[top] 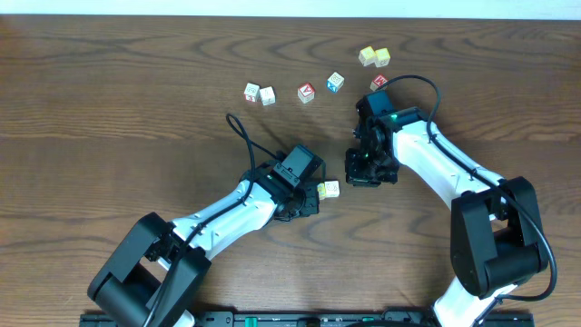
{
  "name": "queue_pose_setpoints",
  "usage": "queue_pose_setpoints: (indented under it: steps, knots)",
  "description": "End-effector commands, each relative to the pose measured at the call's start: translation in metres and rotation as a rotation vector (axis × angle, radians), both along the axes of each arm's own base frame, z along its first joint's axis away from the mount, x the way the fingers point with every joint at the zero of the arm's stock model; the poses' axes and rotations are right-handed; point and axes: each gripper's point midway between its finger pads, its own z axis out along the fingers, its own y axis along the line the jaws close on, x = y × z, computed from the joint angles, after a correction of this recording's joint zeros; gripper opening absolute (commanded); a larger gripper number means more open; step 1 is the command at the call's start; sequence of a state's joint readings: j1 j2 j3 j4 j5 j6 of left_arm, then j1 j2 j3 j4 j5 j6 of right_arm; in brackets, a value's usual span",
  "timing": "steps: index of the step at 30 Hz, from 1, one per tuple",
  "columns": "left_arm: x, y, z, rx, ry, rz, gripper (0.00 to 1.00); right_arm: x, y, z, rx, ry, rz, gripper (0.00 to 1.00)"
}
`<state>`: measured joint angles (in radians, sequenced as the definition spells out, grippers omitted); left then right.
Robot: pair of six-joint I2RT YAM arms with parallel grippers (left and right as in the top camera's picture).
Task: Lift 3 blocks
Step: 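Press the three blocks together between left and right grippers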
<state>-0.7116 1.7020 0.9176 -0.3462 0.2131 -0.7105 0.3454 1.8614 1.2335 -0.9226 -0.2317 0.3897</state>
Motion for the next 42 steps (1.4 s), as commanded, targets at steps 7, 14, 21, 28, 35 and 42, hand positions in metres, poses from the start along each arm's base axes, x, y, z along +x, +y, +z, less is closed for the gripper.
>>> queue_pose_setpoints:
  steps: [7, 14, 21, 28, 35, 42]
  knots:
    - [0.002, 0.0, -0.003, 0.003, -0.011, 0.008, 0.07, -0.001, 0.001, 0.005, 0.008, -0.007, -0.002, 0.01]
    - [-0.002, -0.008, 0.012, -0.056, -0.002, -0.012, 0.08, -0.001, 0.002, 0.005, 0.008, -0.008, -0.002, 0.02]
    - [-0.005, 0.003, 0.05, -0.08, -0.052, 0.005, 0.07, -0.001, 0.001, 0.004, 0.008, -0.007, -0.002, 0.02]
    - [0.005, 0.053, 0.041, 0.062, -0.049, 0.123, 0.07, -0.003, 0.001, 0.003, 0.005, 0.0, -0.009, 0.02]
    - [0.015, 0.063, 0.023, 0.069, -0.01, 0.17, 0.07, -0.012, 0.007, -0.012, 0.01, 0.007, -0.032, 0.02]
    - [0.017, 0.049, 0.006, 0.021, 0.033, 0.148, 0.07, -0.012, 0.02, -0.015, 0.063, -0.007, -0.019, 0.01]
